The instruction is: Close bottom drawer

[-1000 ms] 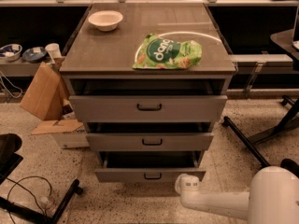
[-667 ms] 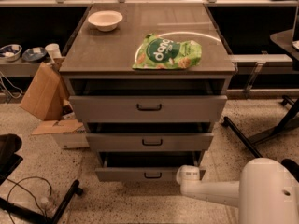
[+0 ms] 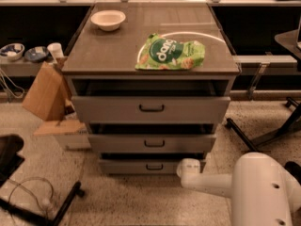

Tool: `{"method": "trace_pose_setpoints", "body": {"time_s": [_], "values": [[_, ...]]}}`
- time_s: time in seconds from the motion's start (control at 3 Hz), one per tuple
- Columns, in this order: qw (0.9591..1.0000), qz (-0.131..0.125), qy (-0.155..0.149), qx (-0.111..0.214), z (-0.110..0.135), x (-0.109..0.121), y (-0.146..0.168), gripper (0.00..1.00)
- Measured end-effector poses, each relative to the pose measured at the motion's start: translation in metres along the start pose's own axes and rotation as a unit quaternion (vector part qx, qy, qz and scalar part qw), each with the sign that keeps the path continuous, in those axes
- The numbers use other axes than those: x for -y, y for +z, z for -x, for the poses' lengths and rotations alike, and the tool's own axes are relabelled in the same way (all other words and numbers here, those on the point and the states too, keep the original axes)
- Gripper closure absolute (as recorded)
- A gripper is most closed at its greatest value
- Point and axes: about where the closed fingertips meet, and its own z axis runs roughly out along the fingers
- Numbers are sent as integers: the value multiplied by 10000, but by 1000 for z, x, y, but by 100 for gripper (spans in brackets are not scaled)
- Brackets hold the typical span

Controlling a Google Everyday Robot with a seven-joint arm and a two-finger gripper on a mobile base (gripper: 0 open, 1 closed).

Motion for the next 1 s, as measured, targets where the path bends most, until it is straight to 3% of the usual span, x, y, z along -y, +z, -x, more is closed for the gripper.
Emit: {"method": "trace_pose_setpoints", "body": {"time_s": [0.67,1.0], "values": [[10000,0,0,0,0,0,0,59],[10000,0,0,0,0,0,0,59]]}}
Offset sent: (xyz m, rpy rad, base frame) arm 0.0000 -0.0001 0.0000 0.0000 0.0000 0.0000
